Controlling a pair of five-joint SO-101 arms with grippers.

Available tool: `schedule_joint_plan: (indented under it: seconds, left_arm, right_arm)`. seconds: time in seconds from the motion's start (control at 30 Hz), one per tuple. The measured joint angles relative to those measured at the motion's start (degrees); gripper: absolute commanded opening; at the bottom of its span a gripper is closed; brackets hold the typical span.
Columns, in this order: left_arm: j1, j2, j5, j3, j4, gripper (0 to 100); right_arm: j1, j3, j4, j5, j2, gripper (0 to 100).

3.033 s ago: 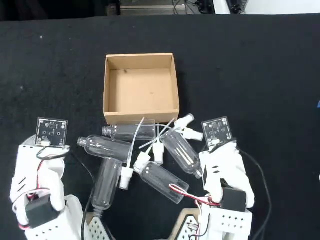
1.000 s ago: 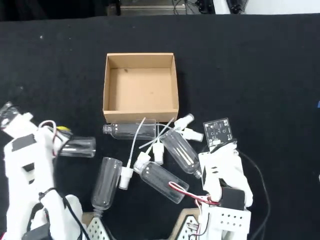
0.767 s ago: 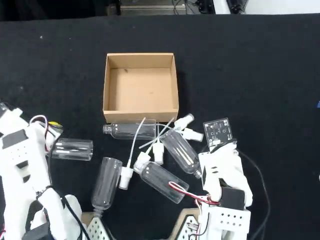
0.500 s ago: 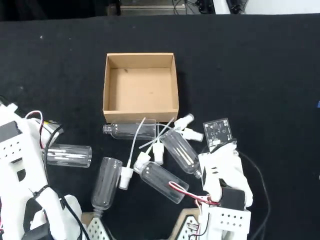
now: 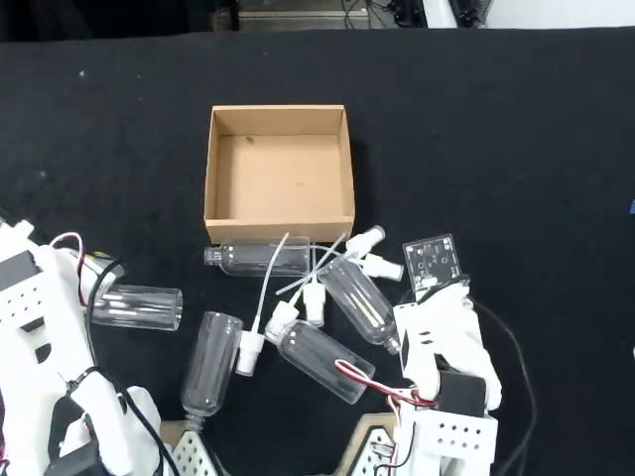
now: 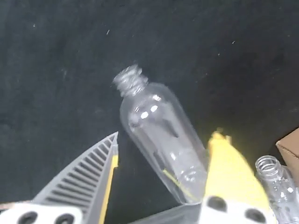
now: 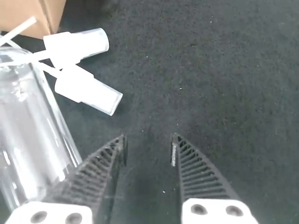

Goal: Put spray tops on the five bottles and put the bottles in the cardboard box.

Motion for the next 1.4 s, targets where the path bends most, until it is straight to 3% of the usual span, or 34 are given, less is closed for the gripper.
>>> schedule_joint_plan:
  seconds: [0.1,0.27,0.7,0.77,0.97,1.07,1.17,1.4]
  left_arm:
    - [0.09,0.00,4.22,0.00,2.37,49]
    - [0.09,0.00,12.57,1.93,3.16,46]
    - [-1.49,0.00,14.15,15.82,-9.85,42]
    - [-1.49,0.00,14.15,15.82,-10.37,37]
    - [-1.49,0.00,13.89,13.36,-10.37,9]
    - [-0.70,0.00,9.32,11.25,-11.60,4]
    - [0.35,0.00,3.78,9.93,-13.98,6]
    - [-2.37,0.00,-11.60,0.35,-15.30,22]
  right_arm:
    - [0.00,0.00,0.00,0.00,0.00,14.1]
    - [0.00,0.00,0.00,0.00,0.00,14.1]
    - [0.00,0.00,0.00,0.00,0.00,14.1]
    - [0.00,0.00,0.00,0.00,0.00,14.1]
    - [0.00,0.00,0.00,0.00,0.00,14.1]
    - [0.00,0.00,0.00,0.00,0.00,14.1]
    - [0.00,0.00,0.00,0.00,0.00,14.1]
    - [0.00,0.00,0.00,0.00,0.00,14.1]
